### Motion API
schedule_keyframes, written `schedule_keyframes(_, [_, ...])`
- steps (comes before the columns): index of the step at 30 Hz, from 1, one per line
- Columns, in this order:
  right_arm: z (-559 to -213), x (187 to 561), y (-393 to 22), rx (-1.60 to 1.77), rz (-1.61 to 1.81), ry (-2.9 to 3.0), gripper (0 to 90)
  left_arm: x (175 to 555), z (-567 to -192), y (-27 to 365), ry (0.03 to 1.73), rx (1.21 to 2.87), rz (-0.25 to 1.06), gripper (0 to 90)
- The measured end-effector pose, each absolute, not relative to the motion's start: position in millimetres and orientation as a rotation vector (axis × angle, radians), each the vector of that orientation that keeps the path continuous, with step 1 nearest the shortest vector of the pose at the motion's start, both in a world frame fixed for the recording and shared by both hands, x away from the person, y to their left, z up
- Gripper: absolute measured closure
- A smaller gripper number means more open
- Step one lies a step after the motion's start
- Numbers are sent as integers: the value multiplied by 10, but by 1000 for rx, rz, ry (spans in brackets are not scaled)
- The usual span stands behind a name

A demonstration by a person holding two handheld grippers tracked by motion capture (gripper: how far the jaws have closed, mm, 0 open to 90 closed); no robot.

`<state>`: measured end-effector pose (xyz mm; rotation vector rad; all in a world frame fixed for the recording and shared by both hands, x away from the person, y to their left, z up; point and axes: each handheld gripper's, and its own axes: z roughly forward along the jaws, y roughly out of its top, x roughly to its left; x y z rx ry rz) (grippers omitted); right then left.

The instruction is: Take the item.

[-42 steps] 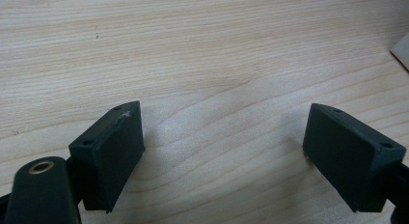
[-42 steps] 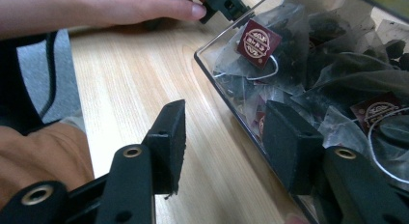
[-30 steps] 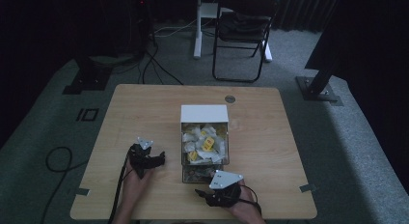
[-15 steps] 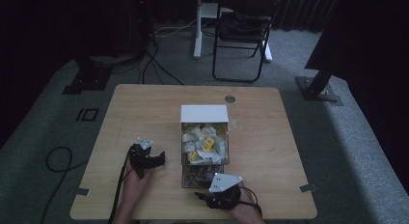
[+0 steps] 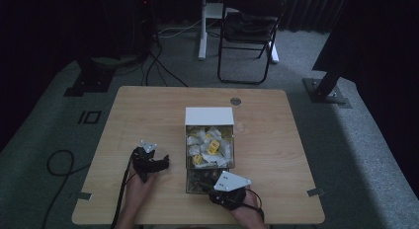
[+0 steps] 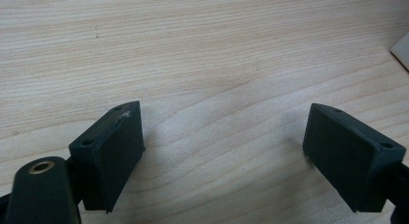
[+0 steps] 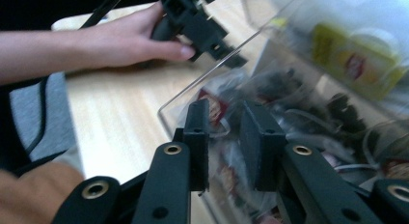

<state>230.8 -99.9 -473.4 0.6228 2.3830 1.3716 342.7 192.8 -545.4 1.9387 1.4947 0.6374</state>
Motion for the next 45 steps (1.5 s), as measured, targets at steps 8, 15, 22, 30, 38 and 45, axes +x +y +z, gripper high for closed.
schedule_keyframes(8, [-4744, 2339, -887, 662, 1378, 2346, 698, 3427, -5454, 1928, 1495, 1939, 637, 152])
schedule_keyframes(15, [-4734, 2393, -811, 669, 1355, 2352, 791, 3427, -5454, 1928, 1494, 1939, 638, 152])
schedule_keyframes(22, [-4712, 2381, -850, 675, 1358, 2344, 900, 3427, -5454, 1928, 1495, 1939, 637, 151])
schedule_keyframes(30, [-4625, 2367, -955, 687, 1405, 2314, 900, 3428, -5455, 1928, 1494, 1938, 639, 152])
schedule_keyframes(38, [-4540, 2329, -1058, 692, 1407, 2290, 900, 3428, -5455, 1928, 1494, 1938, 639, 152])
schedule_keyframes(45, [-4510, 2302, -1186, 722, 1401, 2261, 900, 3428, -5455, 1928, 1494, 1938, 639, 152])
